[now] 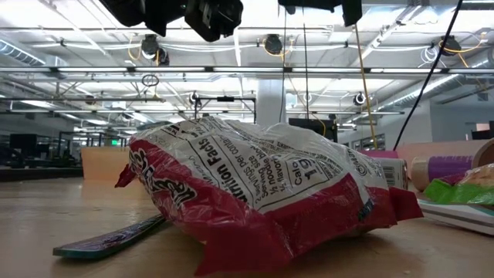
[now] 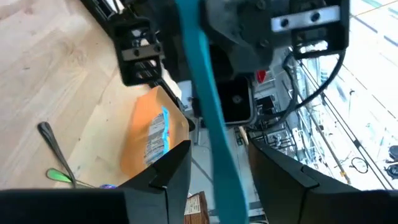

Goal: Pick & Place Food Item
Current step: Put the blue baby spoon into the red bin

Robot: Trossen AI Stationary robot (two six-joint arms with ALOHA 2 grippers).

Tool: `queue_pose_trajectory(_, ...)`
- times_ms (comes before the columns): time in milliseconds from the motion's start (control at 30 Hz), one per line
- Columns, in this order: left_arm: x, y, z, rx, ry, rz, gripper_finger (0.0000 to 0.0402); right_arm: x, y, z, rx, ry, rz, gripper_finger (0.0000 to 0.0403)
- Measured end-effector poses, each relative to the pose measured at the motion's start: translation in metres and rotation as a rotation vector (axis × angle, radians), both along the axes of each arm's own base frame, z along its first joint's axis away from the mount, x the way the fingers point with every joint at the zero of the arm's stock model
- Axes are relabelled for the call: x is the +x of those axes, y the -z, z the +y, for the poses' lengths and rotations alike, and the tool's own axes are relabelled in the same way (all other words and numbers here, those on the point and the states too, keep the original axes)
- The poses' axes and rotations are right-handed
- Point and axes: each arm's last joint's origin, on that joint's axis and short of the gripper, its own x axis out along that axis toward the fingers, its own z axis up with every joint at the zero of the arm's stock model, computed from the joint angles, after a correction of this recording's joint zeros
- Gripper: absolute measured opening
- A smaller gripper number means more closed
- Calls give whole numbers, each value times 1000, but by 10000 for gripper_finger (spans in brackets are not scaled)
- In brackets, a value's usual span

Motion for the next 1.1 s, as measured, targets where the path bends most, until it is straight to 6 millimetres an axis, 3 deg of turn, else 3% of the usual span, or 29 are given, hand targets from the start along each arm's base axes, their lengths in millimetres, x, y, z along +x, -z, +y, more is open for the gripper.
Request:
queue_pose_trajectory(567,0,0,0,7,0,-6,42,1,0,-3,19,13,-8,47)
queue_pose_trajectory(1100,1,0,1,135,-70,-89,53,0,0,0,43,18,-18,43)
